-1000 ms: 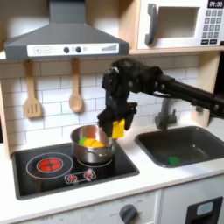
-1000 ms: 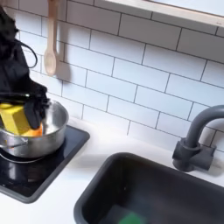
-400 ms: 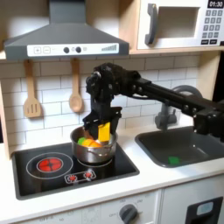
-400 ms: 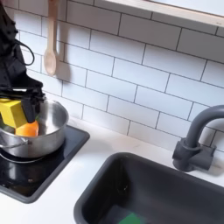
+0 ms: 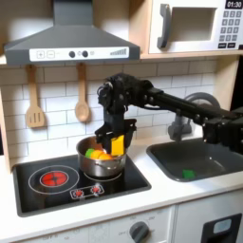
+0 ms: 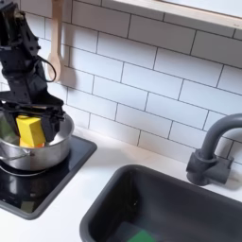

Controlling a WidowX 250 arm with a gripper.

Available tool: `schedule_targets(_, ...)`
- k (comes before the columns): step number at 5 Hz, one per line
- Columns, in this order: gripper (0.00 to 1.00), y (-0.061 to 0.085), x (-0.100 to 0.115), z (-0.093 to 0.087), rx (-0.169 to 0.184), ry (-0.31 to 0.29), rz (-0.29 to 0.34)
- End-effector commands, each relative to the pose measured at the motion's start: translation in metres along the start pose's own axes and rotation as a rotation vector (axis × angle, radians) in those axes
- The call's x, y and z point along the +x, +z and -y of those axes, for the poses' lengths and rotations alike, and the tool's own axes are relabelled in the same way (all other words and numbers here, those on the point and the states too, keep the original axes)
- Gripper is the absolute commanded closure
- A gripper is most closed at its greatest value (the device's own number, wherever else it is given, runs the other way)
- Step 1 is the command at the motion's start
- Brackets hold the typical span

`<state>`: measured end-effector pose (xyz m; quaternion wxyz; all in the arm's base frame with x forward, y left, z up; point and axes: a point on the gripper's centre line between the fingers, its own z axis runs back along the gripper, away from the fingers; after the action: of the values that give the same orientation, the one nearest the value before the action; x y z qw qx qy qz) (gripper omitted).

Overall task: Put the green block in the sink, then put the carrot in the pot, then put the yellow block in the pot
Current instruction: 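Put the yellow block in the pot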

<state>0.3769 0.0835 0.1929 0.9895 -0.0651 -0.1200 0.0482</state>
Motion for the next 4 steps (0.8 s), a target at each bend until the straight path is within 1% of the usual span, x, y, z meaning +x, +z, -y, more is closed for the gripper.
schedule_targets(1,0.0,0.012,-0.004,0.005,0.003,-0.012,0.037)
schedule_targets(2,0.0,0.027,-0.004,0.006,0.019,-0.015,0.081)
schedule_targets(3,0.0,0.05,-0.012,0.007,-0.01,-0.014,0.172)
schedule_targets(4,0.0,0.069,-0.023,0.007,-0.01,-0.013,0.236)
